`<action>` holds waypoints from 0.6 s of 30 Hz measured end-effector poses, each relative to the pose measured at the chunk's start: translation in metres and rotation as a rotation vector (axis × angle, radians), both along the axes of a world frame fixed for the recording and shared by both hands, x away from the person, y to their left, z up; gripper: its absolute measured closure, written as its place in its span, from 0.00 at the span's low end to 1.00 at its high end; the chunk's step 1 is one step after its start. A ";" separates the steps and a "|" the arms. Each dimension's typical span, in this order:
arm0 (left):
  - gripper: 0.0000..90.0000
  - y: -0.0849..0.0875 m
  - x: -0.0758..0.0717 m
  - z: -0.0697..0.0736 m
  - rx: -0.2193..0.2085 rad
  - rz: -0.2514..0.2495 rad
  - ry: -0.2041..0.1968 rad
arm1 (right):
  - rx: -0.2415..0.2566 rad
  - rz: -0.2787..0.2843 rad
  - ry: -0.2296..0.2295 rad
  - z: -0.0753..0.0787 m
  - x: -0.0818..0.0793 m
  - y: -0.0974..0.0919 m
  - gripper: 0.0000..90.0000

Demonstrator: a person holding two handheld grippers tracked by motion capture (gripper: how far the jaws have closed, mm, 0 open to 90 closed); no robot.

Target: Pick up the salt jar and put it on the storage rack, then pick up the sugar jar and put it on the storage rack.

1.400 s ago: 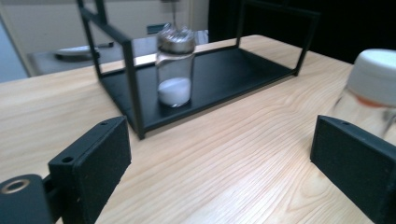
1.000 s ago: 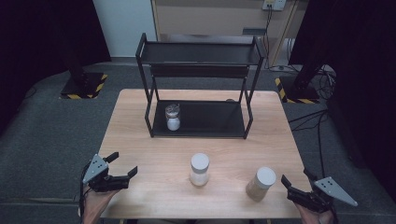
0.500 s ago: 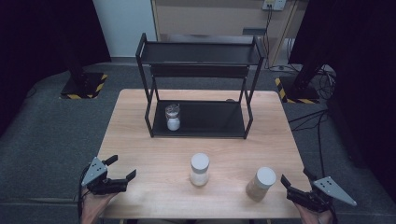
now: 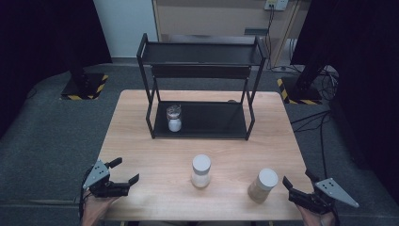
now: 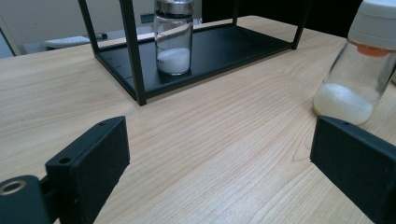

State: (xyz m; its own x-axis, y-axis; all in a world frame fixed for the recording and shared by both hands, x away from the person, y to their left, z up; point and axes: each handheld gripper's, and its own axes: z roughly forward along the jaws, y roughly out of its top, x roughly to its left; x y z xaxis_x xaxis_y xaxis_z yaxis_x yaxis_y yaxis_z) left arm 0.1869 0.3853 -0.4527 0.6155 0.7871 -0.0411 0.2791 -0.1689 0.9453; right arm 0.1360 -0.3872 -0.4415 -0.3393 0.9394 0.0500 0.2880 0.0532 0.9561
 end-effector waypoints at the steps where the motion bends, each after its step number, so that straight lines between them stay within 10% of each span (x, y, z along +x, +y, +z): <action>1: 0.04 0.000 0.000 0.000 0.002 -0.001 0.000 | -0.001 0.001 0.000 0.000 0.000 0.000 0.10; 18: 0.04 -0.001 0.001 0.000 -0.001 -0.006 0.006 | 0.006 -0.004 -0.004 0.000 -0.001 0.000 0.09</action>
State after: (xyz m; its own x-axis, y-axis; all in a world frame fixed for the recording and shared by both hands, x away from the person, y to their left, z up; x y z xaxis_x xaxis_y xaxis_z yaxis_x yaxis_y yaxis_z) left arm 0.1879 0.3847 -0.4525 0.6197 0.7835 -0.0455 0.2842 -0.1699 0.9436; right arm 0.1350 -0.3876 -0.4418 -0.3360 0.9403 0.0543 0.2843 0.0463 0.9576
